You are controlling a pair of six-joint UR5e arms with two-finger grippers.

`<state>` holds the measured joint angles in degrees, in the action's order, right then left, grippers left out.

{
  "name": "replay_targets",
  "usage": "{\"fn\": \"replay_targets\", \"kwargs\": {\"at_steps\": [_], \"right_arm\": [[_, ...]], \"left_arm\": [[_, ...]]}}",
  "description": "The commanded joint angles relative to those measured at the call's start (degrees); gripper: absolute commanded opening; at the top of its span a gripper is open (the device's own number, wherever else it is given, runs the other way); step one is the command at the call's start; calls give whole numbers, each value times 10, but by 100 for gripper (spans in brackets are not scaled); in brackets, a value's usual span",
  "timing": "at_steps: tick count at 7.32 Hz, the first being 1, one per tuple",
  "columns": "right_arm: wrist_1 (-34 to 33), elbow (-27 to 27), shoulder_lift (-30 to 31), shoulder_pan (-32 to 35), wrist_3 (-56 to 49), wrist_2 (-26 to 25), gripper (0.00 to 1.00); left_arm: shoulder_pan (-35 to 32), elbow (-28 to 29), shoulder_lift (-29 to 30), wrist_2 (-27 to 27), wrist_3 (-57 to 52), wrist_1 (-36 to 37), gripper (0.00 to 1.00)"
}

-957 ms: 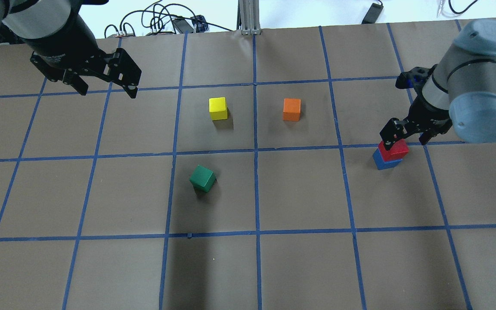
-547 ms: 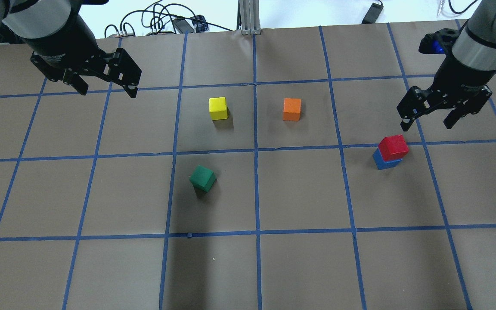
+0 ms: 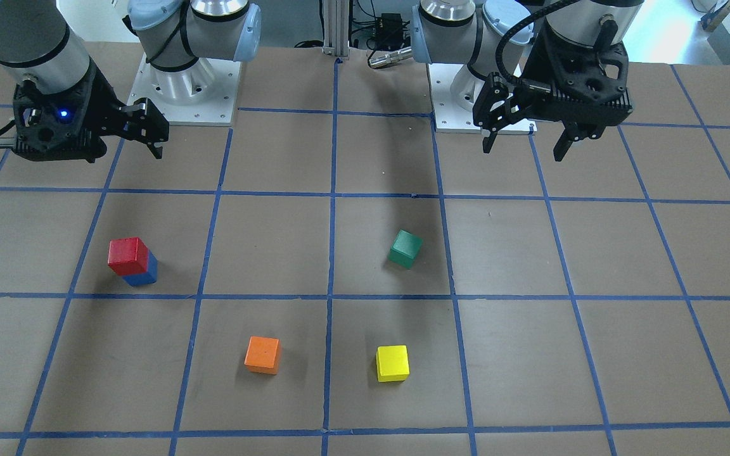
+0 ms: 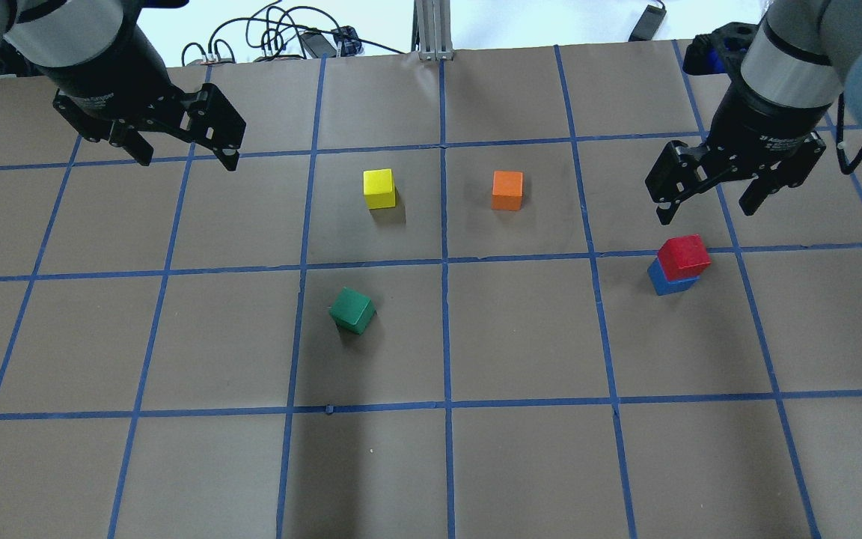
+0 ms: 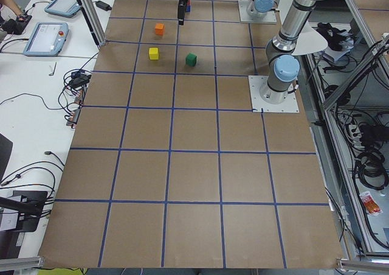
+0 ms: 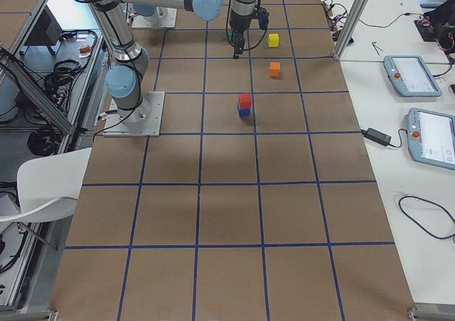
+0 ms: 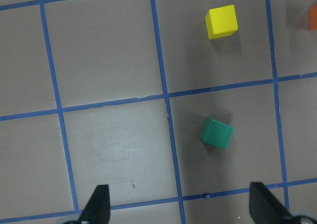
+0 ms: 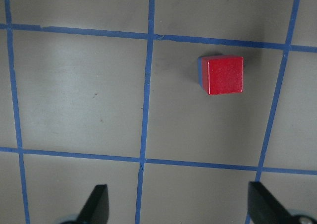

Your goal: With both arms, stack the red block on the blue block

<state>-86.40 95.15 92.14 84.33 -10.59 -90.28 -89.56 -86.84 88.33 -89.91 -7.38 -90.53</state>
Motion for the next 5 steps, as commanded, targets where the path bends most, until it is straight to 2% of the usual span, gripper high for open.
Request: {"fn": "replay_targets", "kwargs": {"at_steps": [1, 5], "right_arm": [[4, 1, 14, 6, 58, -1, 100], [5, 6, 30, 15, 68, 11, 100]], "left_arm": [[0, 0, 0, 0, 0, 0, 100], [0, 0, 0, 0, 0, 0, 100]]}}
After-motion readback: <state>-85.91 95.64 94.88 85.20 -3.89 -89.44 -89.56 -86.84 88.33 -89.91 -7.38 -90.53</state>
